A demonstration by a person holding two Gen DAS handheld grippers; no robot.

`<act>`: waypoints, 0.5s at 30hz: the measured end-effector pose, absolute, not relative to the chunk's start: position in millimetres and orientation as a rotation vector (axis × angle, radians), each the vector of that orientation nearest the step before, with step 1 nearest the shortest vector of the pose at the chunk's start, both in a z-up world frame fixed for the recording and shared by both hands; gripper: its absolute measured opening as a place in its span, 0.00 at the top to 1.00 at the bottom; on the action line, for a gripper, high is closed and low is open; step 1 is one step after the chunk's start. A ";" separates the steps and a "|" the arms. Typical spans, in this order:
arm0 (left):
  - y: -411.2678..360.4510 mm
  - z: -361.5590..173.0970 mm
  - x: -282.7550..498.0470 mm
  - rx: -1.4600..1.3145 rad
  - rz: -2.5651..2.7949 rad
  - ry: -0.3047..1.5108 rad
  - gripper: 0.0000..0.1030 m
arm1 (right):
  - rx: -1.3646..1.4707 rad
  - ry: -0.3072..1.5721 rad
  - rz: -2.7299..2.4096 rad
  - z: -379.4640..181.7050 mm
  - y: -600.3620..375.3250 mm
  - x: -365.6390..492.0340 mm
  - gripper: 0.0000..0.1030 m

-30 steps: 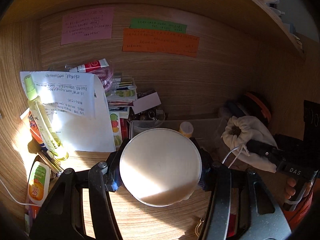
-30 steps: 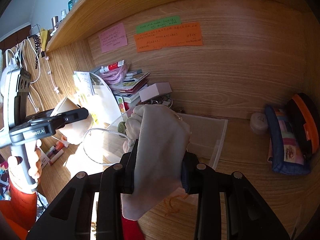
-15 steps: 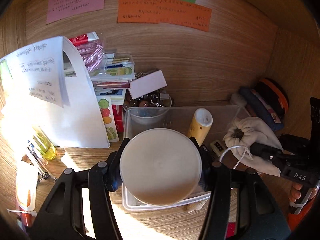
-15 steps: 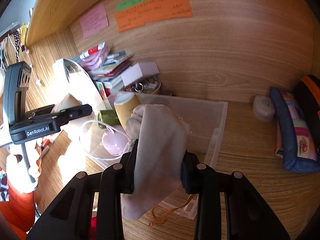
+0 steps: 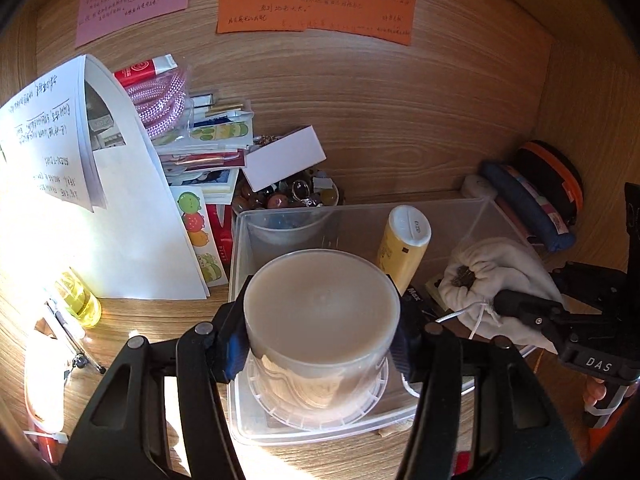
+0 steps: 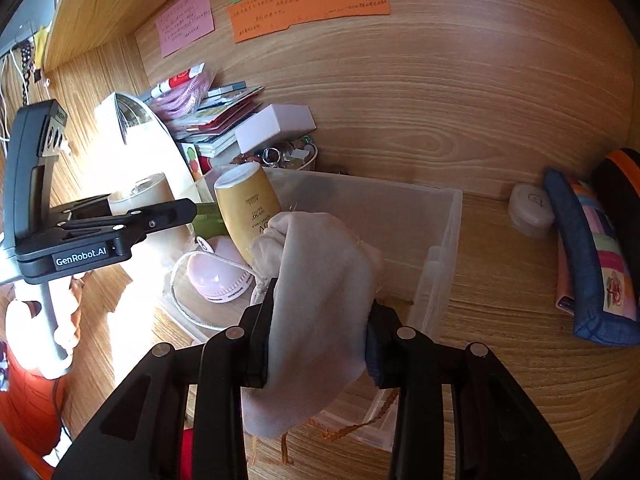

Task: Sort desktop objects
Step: 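Carry cup into bin with left tool while right tool lowers pouch into bin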

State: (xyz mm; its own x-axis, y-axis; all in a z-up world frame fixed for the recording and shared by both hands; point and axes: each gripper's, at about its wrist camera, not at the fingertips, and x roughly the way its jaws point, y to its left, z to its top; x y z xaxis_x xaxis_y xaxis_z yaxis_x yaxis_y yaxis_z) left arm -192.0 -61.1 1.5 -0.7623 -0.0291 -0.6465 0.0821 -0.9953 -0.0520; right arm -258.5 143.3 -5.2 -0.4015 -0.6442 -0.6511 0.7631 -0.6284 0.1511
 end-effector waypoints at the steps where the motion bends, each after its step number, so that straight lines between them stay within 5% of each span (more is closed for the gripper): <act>1: -60.7 1.1 -192.1 1.055 -2.894 0.111 0.45 | 0.869 0.222 -2.088 -6.2 141.8 -258.0 0.68; 15: -50.7 -14.6 -196.6 1.098 -2.834 -0.001 0.36 | 0.836 0.283 -2.121 -10.6 136.8 -251.5 0.63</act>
State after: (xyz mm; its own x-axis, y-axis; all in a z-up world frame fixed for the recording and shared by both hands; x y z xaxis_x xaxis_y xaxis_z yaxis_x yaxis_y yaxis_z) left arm -196.6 -50.7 -14.6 -0.7344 -0.0950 -0.6720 0.0946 -0.9948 0.0373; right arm -251.5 136.8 -10.6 -0.4439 -0.6153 -0.6514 0.7647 -0.6391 0.0826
